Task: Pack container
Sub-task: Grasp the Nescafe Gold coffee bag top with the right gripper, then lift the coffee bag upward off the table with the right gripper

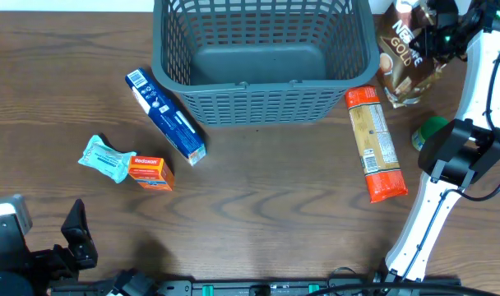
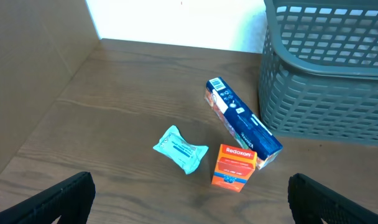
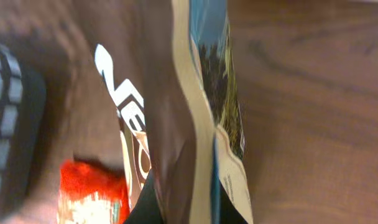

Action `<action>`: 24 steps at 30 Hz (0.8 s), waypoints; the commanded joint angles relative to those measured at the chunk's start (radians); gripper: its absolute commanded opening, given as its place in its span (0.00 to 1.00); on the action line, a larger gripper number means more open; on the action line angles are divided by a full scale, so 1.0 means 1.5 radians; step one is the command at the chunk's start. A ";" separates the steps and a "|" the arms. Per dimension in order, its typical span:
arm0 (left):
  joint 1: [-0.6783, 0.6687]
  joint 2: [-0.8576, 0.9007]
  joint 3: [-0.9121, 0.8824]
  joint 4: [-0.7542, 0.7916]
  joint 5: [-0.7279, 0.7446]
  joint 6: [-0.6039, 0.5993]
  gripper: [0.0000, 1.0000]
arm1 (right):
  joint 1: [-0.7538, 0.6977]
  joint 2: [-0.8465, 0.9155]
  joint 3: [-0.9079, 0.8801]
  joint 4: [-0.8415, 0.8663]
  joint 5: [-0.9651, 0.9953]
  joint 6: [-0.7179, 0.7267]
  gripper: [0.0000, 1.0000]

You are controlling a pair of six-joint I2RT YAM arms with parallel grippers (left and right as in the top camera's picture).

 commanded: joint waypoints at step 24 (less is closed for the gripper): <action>-0.001 0.006 0.005 -0.002 -0.005 -0.006 0.99 | 0.004 -0.444 0.006 0.163 -0.090 0.282 0.01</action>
